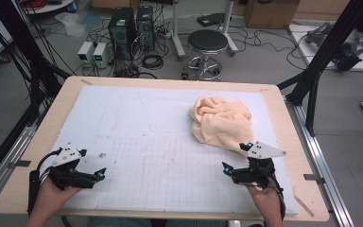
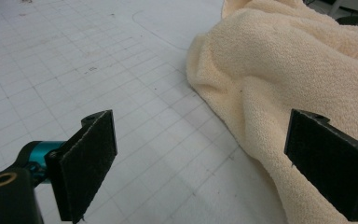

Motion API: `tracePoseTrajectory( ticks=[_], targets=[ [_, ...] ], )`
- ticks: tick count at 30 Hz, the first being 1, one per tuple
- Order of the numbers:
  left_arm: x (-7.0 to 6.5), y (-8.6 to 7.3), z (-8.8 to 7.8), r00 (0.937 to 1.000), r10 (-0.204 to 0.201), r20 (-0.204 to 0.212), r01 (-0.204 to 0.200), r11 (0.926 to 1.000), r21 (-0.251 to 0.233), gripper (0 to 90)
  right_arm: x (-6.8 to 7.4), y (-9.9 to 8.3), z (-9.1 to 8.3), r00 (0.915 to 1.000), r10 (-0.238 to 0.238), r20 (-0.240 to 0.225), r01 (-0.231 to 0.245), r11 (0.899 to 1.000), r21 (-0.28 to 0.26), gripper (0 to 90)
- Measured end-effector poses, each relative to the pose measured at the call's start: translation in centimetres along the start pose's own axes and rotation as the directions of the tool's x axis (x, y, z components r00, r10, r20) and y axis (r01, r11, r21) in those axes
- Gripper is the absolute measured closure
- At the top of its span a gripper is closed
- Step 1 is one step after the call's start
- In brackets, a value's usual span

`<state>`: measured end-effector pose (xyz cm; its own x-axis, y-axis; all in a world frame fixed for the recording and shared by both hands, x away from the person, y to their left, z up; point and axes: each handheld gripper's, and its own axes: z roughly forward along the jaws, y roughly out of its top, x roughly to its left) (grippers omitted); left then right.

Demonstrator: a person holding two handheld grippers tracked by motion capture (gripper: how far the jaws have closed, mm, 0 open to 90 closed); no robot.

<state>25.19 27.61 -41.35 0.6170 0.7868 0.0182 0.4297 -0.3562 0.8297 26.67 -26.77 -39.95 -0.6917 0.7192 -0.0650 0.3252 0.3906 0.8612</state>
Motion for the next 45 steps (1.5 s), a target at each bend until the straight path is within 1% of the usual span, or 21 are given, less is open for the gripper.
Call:
tracePoseTrajectory(
  ticks=[7,12,14,16,18,22,23,26,29,31,35,37,39,45],
  targets=[
    [0.0,0.0,0.2,1.0000,0.008,0.005,-0.008,0.9999,0.009,1.7,-0.2,-0.1,0.3,0.9999,-0.008,-0.006,0.008,1.000,0.004,8.5],
    [0.0,0.1,0.3,0.9999,0.011,0.006,-0.011,0.9998,0.014,1.7,-0.3,-0.1,0.4,0.9999,0.003,-0.016,-0.003,1.000,0.005,8.5],
    [0.0,0.1,0.4,0.9999,0.008,0.009,-0.008,0.9999,0.015,1.7,-0.3,-0.1,0.4,0.9999,0.001,-0.015,-0.001,1.000,0.003,8.5],
    [0.0,0.1,0.4,0.9999,0.006,0.009,-0.006,0.9999,0.013,1.7,-0.3,-0.1,0.3,0.9998,0.009,-0.015,-0.009,1.000,0.003,8.5],
    [0.0,0.0,0.4,1.0000,0.003,0.009,-0.003,0.9999,0.010,1.7,-0.3,-0.1,0.2,0.9999,0.005,-0.013,-0.005,1.000,-0.002,8.5],
    [0.0,-0.2,0.1,0.9999,0.002,0.010,-0.002,0.9999,0.016,1.7,-0.4,0.2,0.2,0.9997,0.010,-0.024,-0.010,1.000,-0.004,8.5],
    [0.0,-0.2,0.1,1.0000,-0.001,0.010,0.001,1.0000,0.009,1.7,-0.4,0.3,0.1,0.9996,0.009,-0.026,-0.009,1.000,-0.004,8.5],
    [0.0,-0.2,-0.1,0.9999,-0.005,0.009,0.005,1.0000,0.007,1.7,-0.3,0.7,-0.1,0.9991,0.008,-0.041,-0.009,1.000,-0.013,8.5],
    [-0.1,-0.2,0.0,0.9999,-0.004,0.011,0.004,1.0000,0.007,1.7,-0.4,1.2,-0.1,0.9985,0.007,-0.055,-0.008,1.000,-0.018,8.5],
    [-0.2,-0.1,0.0,0.9999,-0.006,0.011,0.006,1.0000,0.006,1.7,-0.6,1.6,-0.1,0.9976,0.011,-0.069,-0.012,1.000,-0.010,8.5],
    [-0.2,-0.1,0.0,0.9998,-0.009,0.015,0.009,0.9999,0.004,1.7,-1.3,2.7,0.0,0.9965,0.007,-0.084,-0.008,1.000,-0.005,8.5],
    [-0.2,-0.1,0.0,0.9999,-0.002,0.016,0.002,0.9999,0.011,1.7,-1.5,3.3,0.1,0.9971,-0.006,-0.076,0.005,1.000,-0.011,8.5],
    [-0.2,-0.1,0.1,0.9999,-0.005,0.013,0.005,1.0000,0.008,1.7,-1.8,4.4,0.3,0.9976,-0.025,-0.065,0.025,1.000,0.002,8.5],
    [-0.2,-0.1,0.1,0.9999,-0.006,0.015,0.006,1.0000,0.005,1.7,-3.1,7.3,1.2,0.9975,-0.045,-0.054,0.045,0.999,0.003,8.6]
  ],
)
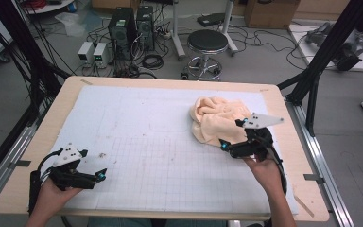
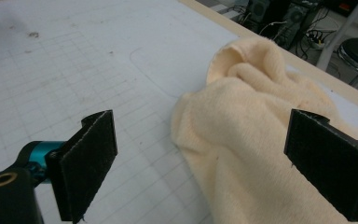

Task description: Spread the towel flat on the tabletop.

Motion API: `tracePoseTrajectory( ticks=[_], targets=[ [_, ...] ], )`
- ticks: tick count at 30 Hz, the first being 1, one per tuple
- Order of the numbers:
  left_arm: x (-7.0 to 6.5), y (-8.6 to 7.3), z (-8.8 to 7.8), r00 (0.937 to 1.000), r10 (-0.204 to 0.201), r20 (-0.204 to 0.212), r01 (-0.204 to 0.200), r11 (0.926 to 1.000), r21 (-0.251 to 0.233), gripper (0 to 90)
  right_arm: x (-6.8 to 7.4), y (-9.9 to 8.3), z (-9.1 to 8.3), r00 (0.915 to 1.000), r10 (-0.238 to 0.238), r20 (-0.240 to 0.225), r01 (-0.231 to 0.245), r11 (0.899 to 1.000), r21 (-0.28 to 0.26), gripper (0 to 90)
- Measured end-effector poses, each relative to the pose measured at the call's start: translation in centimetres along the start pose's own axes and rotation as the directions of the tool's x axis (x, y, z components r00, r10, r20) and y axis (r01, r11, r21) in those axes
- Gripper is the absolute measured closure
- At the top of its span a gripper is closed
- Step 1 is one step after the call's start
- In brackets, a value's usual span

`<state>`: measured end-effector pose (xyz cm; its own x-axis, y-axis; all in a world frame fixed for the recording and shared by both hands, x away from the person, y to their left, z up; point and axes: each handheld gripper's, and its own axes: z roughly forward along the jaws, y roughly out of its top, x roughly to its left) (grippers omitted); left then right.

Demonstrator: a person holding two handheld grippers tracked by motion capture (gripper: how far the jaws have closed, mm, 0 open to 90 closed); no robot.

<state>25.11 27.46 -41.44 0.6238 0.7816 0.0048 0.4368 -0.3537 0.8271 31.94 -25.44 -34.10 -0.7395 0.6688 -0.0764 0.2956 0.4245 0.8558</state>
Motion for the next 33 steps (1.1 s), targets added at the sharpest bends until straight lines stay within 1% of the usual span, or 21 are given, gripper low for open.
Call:
tracePoseTrajectory(
  ticks=[1,3,5,7,8,10,11,13,16,18,20,22,24,26,27,30,32,33],
  targets=[
    [0.0,0.0,0.0,1.0000,0.000,0.000,0.000,1.0000,0.000,1.7,-0.3,0.5,0.3,1.0000,-0.001,-0.003,0.001,1.000,-0.001,8.6],
    [0.0,0.0,0.0,1.0000,-0.001,0.000,0.001,1.0000,0.000,1.7,-0.8,1.4,0.9,0.9998,0.013,-0.013,-0.013,1.000,0.018,8.6],
    [0.0,0.0,0.0,1.0000,-0.001,0.000,0.001,1.0000,0.000,1.7,-1.2,2.1,1.7,0.9998,0.012,-0.016,-0.012,0.999,0.032,8.8],
    [0.0,0.0,0.0,1.0000,0.000,0.000,0.000,1.0000,0.001,1.7,-1.4,2.5,2.6,0.9995,-0.002,-0.032,0.004,0.999,0.053,18.1],
    [0.0,0.0,0.0,1.0000,-0.001,-0.001,0.001,1.0000,0.000,1.7,-1.5,2.5,3.0,0.9990,-0.013,-0.042,0.016,0.998,0.058,21.2],
    [0.1,0.0,0.0,1.0000,0.001,-0.002,-0.001,1.0000,0.000,1.7,-1.7,2.4,4.0,0.9991,-0.027,-0.034,0.030,0.997,0.077,22.1],
    [0.1,-0.1,0.0,1.0000,-0.004,-0.003,0.004,1.0000,0.000,1.7,-1.9,2.3,4.4,0.9991,-0.016,-0.039,0.019,0.996,0.093,24.6],
    [0.2,-0.1,0.0,1.0000,-0.001,-0.003,0.001,1.0000,0.004,1.7,-2.2,2.1,5.3,0.9988,-0.017,-0.045,0.022,0.994,0.109,26.2],
    [0.1,-0.1,0.0,1.0000,-0.002,-0.002,0.002,1.0000,0.005,1.7,-2.5,1.8,6.2,0.9987,-0.027,-0.043,0.032,0.991,0.133,33.3],
    [0.1,-0.1,0.1,1.0000,0.004,-0.002,-0.004,1.0000,0.009,1.7,-2.8,1.6,7.0,0.9985,-0.037,-0.040,0.043,0.986,0.159,38.3],
    [0.0,-0.1,0.2,1.0000,0.003,0.001,-0.003,1.0000,0.007,1.7,-3.1,1.3,7.6,0.9989,-0.027,-0.039,0.034,0.982,0.186,40.8],
    [0.0,-0.1,0.2,1.0000,0.005,0.001,-0.005,0.9999,0.010,1.7,-3.3,0.9,8.3,0.9992,-0.007,-0.040,0.016,0.975,0.220,43.6],
    [0.1,-0.1,0.2,1.0000,0.008,0.001,-0.008,0.9999,0.013,1.7,-3.4,0.5,9.1,0.9990,-0.008,-0.043,0.019,0.969,0.247,46.2],
    [0.2,-0.1,0.2,1.0000,0.005,0.003,-0.005,0.9999,0.011,1.7,-3.4,0.3,9.6,0.9991,-0.023,-0.035,0.031,0.966,0.255,48.8],
    [0.1,-0.1,0.2,1.0000,-0.003,0.002,0.003,1.0000,0.008,1.7,-3.3,0.1,9.9,0.9992,-0.026,-0.030,0.033,0.964,0.263,51.0],
    [0.2,-0.1,0.2,1.0000,-0.001,0.005,0.001,0.9999,0.011,1.7,-3.4,-0.6,10.6,0.9991,-0.021,-0.035,0.031,0.957,0.290,56.6],
    [0.2,-0.1,0.2,1.0000,0.003,0.003,-0.003,0.9999,0.013,1.7,-3.3,-1.1,10.9,0.9992,-0.021,-0.033,0.030,0.956,0.292,60.8],
    [0.2,-0.1,0.2,1.0000,0.003,0.003,-0.003,0.9999,0.013,1.7,-3.3,-1.1,10.9,0.9992,-0.021,-0.033,0.030,0.956,0.292,60.8]
  ],
)
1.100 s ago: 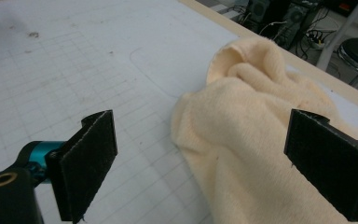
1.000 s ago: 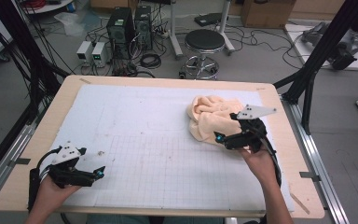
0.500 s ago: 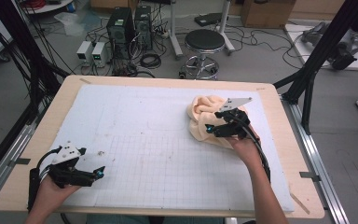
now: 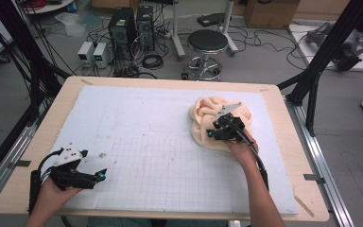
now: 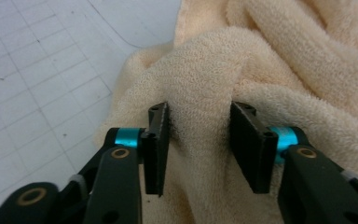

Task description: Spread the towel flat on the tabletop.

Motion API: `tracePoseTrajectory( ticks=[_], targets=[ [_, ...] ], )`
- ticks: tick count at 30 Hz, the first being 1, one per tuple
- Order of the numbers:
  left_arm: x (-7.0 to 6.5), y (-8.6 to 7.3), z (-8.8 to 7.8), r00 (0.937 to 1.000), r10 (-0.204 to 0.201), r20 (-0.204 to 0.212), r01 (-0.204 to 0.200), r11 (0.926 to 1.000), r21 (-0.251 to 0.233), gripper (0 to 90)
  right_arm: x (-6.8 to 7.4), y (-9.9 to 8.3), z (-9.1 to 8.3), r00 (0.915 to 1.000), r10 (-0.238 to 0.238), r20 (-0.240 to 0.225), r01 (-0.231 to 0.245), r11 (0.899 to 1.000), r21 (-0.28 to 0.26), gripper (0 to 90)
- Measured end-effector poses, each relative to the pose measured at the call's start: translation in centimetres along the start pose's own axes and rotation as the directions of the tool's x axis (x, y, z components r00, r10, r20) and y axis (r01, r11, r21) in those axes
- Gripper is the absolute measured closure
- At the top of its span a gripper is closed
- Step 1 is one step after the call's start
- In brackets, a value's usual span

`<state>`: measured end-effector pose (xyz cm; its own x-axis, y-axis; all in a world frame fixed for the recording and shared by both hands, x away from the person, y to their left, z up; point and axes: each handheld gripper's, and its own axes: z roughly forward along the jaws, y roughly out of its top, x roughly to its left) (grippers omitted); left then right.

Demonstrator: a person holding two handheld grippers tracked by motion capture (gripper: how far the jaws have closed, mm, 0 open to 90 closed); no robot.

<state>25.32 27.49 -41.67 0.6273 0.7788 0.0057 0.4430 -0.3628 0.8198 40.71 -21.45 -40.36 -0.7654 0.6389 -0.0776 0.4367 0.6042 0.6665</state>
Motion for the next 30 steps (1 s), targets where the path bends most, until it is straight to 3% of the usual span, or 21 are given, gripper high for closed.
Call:
tracePoseTrajectory(
  ticks=[4,9,12,19,30],
  targets=[
    [-0.1,0.0,0.1,1.0000,-0.002,0.004,0.002,1.0000,-0.001,1.7,-0.1,-0.2,0.0,0.9999,0.008,-0.008,-0.008,1.000,-0.007,72.5],
    [0.0,0.0,0.1,1.0000,-0.001,0.001,0.001,1.0000,0.003,1.7,0.0,-0.1,-0.9,0.9995,0.029,-0.015,-0.029,0.999,-0.031,75.3],
    [-0.1,0.0,0.1,1.0000,-0.001,0.002,0.001,1.0000,0.001,1.7,0.5,0.2,-1.8,0.9999,0.000,-0.016,-0.001,0.999,-0.053,76.0],
    [-0.2,0.1,0.1,1.0000,0.003,0.004,-0.003,1.0000,0.000,1.7,1.4,0.5,-4.1,0.9993,-0.019,-0.032,0.016,0.995,-0.103,76.4],
    [-0.2,0.2,0.1,1.0000,0.005,0.005,-0.005,1.0000,-0.001,1.7,3.7,3.1,-6.5,0.9907,-0.118,-0.068,0.109,0.987,-0.117,76.1]
  ],
)
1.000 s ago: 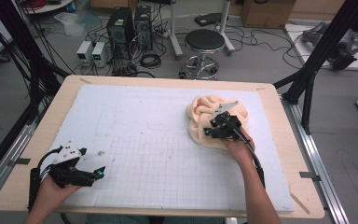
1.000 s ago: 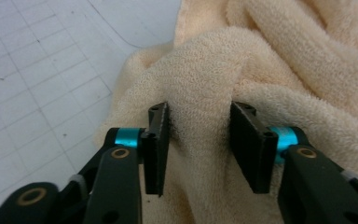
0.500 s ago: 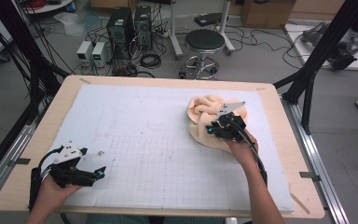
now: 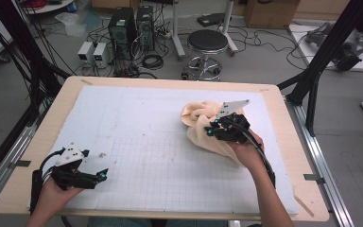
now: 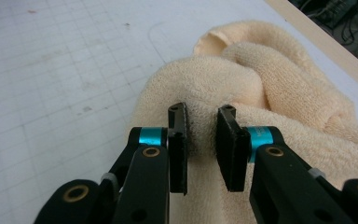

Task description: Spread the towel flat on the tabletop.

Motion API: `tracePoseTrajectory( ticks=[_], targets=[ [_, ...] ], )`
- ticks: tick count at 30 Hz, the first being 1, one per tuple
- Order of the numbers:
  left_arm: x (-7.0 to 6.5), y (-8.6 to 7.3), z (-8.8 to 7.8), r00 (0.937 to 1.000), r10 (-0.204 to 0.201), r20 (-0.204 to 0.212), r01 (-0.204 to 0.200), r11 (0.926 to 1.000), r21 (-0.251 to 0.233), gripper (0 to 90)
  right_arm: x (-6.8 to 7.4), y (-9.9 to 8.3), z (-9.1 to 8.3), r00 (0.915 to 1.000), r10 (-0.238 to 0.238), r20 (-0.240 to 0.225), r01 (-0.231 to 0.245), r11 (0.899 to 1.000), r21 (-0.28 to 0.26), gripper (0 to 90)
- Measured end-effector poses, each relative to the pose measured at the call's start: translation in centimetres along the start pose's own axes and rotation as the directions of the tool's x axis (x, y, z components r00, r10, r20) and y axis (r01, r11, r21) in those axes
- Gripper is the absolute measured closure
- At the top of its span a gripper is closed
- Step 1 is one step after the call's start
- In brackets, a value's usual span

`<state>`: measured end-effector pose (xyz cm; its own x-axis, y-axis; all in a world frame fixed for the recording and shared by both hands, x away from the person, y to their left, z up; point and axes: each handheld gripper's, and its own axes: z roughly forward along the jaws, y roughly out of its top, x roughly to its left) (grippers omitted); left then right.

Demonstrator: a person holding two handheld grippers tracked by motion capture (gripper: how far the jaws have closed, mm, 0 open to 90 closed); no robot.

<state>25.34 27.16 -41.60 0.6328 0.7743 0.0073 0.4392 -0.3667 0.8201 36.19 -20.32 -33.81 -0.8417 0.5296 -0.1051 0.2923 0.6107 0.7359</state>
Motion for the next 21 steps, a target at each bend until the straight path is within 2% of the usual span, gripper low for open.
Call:
tracePoseTrajectory(
  ticks=[3,7,15,16,19,21],
  targets=[
    [0.0,0.0,0.0,1.0000,-0.004,0.001,0.004,1.0000,-0.003,1.7,0.4,0.7,-0.3,0.9998,-0.013,-0.013,0.013,1.000,-0.013,75.6],
    [0.0,0.0,0.0,1.0000,-0.003,-0.001,0.003,1.0000,-0.004,1.7,0.7,1.8,-0.9,0.9994,-0.010,-0.033,0.008,0.999,-0.046,76.0],
    [0.0,0.1,-0.1,1.0000,-0.002,0.002,0.002,1.0000,-0.004,1.7,2.0,4.5,-2.3,0.9951,-0.048,-0.086,0.039,0.993,-0.111,77.2],
    [0.0,0.1,-0.1,1.0000,-0.004,0.003,0.004,1.0000,-0.007,1.7,2.7,5.5,-2.7,0.9910,-0.068,-0.115,0.051,0.989,-0.139,77.3],
    [-0.1,0.1,-0.1,1.0000,-0.003,0.005,0.003,1.0000,-0.008,1.7,3.6,6.5,-2.9,0.9827,-0.079,-0.167,0.049,0.983,-0.176,77.2],
    [-0.2,0.1,-0.1,1.0000,-0.003,0.008,0.003,0.9999,-0.013,1.7,4.2,6.8,-2.6,0.9785,-0.085,-0.188,0.052,0.983,-0.174,77.2]
  ],
)
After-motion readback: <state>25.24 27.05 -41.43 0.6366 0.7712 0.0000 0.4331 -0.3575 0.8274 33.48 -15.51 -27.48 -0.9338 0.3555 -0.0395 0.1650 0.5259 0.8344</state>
